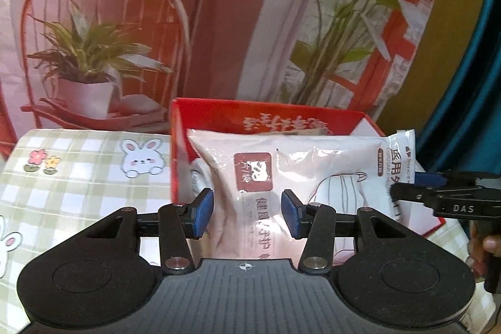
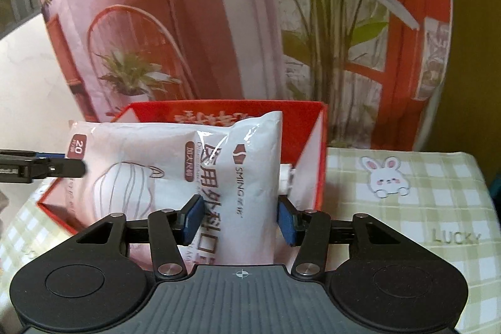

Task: Organize soft objects
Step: 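Lift the mask bag with both tools into the red box, then open both tools to release the mask bag inside the box, then withdraw both tools toward the black eye mask and green pouch, then grasp the green tasseled pouch with the right tool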

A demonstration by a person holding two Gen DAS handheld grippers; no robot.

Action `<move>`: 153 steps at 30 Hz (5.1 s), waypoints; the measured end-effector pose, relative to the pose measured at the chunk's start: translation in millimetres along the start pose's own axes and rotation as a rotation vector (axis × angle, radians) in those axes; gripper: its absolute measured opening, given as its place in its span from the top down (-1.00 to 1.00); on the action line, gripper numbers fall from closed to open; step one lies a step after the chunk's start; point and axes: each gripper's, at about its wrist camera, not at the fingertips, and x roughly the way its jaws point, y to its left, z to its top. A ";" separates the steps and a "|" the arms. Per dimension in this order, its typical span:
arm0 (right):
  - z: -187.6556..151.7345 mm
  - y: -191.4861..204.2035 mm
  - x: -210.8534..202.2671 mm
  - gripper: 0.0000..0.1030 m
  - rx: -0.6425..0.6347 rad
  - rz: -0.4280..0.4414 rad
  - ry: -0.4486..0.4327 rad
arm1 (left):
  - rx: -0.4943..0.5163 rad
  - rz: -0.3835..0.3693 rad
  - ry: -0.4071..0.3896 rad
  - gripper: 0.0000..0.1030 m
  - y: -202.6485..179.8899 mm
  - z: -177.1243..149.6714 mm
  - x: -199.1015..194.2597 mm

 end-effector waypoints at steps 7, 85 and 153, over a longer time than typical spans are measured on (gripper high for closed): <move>4.6 -0.8 -9.5 -0.01 -0.023 -0.069 -0.065 | 0.064 0.029 -0.062 0.28 -10.2 9.8 -15.1; -134.6 33.7 -101.7 0.25 -0.032 0.037 0.130 | 0.120 -0.150 0.176 -0.09 -92.7 -152.8 -54.7; -169.7 160.9 -51.8 -0.03 -0.316 0.243 0.083 | -0.236 -0.093 0.070 -0.50 -29.3 -183.1 -98.4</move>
